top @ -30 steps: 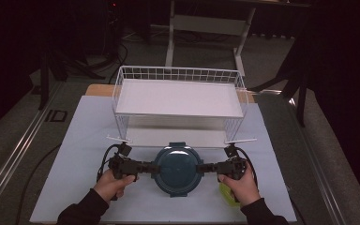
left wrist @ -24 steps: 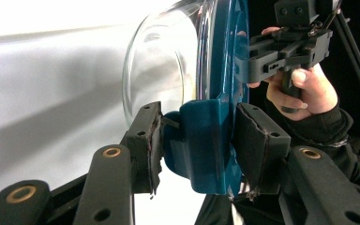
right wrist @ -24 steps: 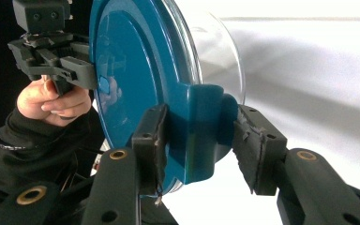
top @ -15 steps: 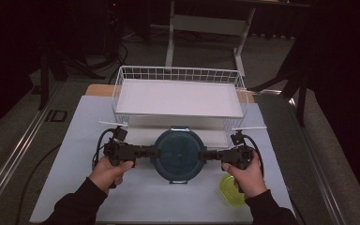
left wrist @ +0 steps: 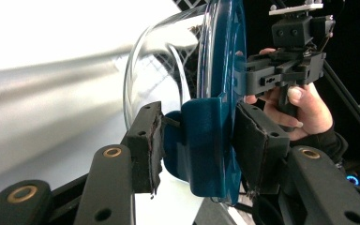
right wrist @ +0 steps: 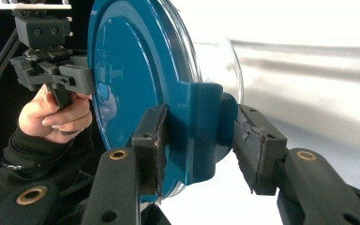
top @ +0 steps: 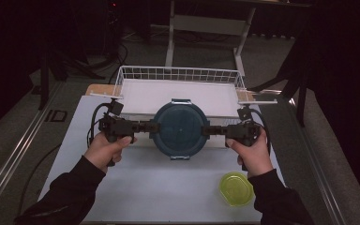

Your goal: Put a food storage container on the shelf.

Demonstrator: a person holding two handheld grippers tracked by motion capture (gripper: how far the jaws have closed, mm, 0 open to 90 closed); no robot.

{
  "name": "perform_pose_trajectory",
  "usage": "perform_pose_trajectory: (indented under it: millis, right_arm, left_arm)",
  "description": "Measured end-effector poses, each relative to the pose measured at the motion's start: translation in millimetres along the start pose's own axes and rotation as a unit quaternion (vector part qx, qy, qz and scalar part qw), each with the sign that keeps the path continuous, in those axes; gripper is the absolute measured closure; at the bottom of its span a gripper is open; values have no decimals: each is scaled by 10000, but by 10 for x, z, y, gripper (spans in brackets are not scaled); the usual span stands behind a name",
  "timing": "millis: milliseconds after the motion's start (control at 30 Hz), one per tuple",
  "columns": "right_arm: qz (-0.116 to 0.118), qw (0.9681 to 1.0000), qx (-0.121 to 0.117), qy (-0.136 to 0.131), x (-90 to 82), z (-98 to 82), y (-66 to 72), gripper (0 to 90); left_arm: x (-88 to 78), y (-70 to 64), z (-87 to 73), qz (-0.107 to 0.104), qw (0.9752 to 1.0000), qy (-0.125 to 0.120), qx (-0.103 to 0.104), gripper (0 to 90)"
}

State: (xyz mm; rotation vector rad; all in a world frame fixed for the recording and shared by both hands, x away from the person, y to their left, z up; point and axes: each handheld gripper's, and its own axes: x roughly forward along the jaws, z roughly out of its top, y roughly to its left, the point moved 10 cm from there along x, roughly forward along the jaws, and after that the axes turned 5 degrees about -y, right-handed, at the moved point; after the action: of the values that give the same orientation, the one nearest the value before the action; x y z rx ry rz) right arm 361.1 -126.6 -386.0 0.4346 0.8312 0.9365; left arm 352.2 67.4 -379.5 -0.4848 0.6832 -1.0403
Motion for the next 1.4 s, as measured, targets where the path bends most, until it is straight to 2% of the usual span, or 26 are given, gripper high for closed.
perform_pose_trajectory:
  millis: [200,433,667,833,933,967,1033,1067,1100,1133,1200,1233,1267,1333,1367,1400]
  right_arm:
    - [-44,9999,-34,-96,-21,311,45,554]
    - [-94,9998,89,-163,12,573,-44,553]
    - [-331,9992,137,-200,73,748,-143,553]
    - [-353,9987,306,-203,108,821,-224,553]
    - [-375,9986,311,-188,111,879,-225,553]
    - [-393,9985,335,-168,116,895,-227,552]
    - [-405,9980,453,-145,128,922,-247,548]
    - [-395,9978,517,-130,134,932,-260,546]
    - [-373,9975,580,-128,142,942,-273,545]
    - [-401,9973,596,-157,151,953,-286,537]
    - [-706,9961,492,-194,174,980,-325,540]
    - [-830,9955,434,-173,183,988,-341,599]
    - [-972,9943,415,-128,198,989,-363,578]
    - [-1029,9935,459,-138,229,1007,-379,556]
    - [-1038,9935,436,-150,235,1020,-381,558]
    - [-1046,9934,439,-162,241,1027,-379,556]
  left_arm:
    - [10,5,289,31,9999,-91,49,532]
    - [97,129,558,126,9999,-85,38,529]
    - [180,293,705,240,9996,-107,-70,524]
    - [229,362,773,273,9993,-218,-167,523]
    - [231,380,825,289,9992,-220,-146,522]
    - [236,391,838,290,9991,-236,-203,521]
    - [249,408,855,321,9988,-284,-225,518]
    - [249,425,849,395,9988,-211,-221,517]
    - [258,443,861,415,9987,-261,-171,544]
    - [270,457,868,420,9984,-285,-231,542]
    - [307,474,871,463,9983,-283,-218,522]
    - [330,492,867,566,9978,-231,-239,489]
    - [351,509,859,567,9976,-214,-335,464]
    - [360,563,853,551,9974,-221,-417,452]
    - [357,601,853,626,9969,-244,-406,450]
    - [341,636,868,747,9959,-378,-342,451]
